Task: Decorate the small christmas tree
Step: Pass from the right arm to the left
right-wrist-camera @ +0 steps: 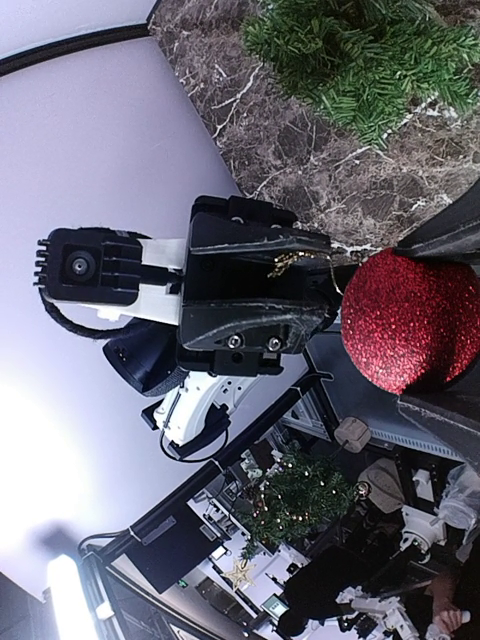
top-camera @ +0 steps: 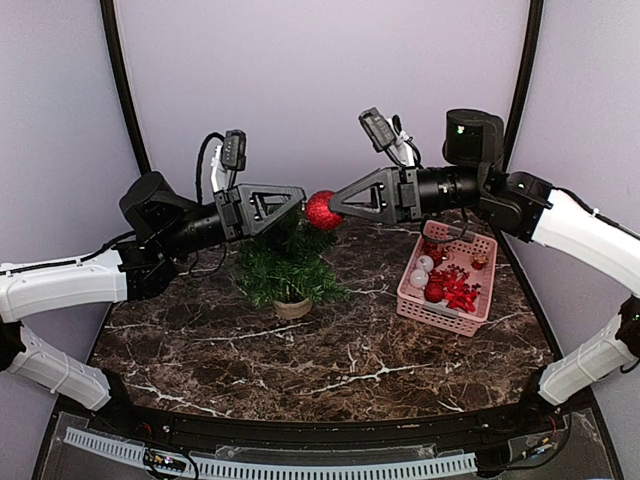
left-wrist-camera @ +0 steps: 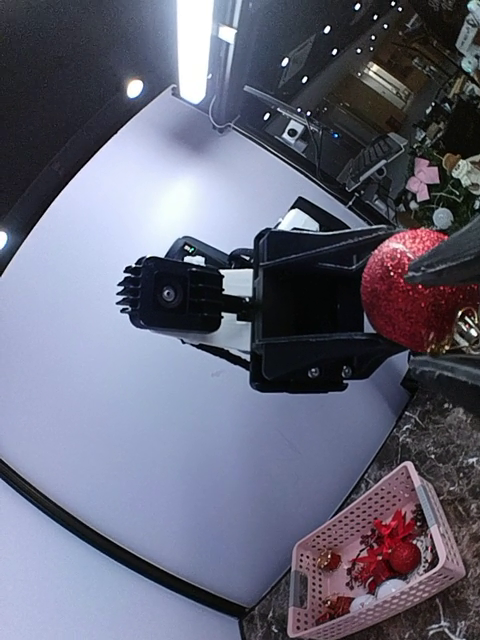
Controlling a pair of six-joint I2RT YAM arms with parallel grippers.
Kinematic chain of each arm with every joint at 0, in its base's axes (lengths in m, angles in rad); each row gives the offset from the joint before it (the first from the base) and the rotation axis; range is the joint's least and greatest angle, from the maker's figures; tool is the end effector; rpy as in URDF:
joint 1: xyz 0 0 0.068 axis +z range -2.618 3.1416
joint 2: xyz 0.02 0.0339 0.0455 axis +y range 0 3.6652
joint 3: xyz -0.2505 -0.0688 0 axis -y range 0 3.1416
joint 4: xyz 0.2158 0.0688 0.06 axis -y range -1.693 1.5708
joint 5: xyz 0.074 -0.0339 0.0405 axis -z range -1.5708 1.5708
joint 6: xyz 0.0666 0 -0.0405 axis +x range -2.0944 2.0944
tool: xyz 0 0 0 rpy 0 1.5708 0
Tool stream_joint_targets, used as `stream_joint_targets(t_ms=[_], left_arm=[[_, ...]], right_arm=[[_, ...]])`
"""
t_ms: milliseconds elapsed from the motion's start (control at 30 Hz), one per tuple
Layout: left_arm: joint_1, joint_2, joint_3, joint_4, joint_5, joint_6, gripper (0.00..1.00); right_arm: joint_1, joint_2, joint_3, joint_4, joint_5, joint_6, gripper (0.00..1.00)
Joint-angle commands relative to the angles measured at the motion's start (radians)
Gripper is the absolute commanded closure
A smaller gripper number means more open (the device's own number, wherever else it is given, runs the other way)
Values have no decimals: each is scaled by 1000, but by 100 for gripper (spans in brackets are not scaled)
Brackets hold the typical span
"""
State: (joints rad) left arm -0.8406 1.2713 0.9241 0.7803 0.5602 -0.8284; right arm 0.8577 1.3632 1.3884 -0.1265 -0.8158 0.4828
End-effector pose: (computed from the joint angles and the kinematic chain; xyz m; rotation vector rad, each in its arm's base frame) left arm 0.1656 -0.2380 0.3906 0.5881 1.2861 -1.7437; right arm 0.1606 0.2599 0.4119 -1.0308 1.6453 1.6275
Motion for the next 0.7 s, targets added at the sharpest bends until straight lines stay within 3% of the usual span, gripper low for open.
stream_joint_targets(t_ms=[0,200,433,533,667], left_arm=[[2,-6,3,58,-4,-23,81],[2,-12,1,43,-12,-16,99],[5,-76,8,-90,-66,94,100],[5,-119,12,-182,-88,171,100],[5,-154,23,-269,-79,238,100]], right_arm=[[14,-11,-5,34,-15,-15,65],[15,-10,-9,27,-6,-21,65],[15,-56,-110,130,95,2,64],[15,-82,-230,329,128,104,55],[15,-93,-390,633,156,229,22]])
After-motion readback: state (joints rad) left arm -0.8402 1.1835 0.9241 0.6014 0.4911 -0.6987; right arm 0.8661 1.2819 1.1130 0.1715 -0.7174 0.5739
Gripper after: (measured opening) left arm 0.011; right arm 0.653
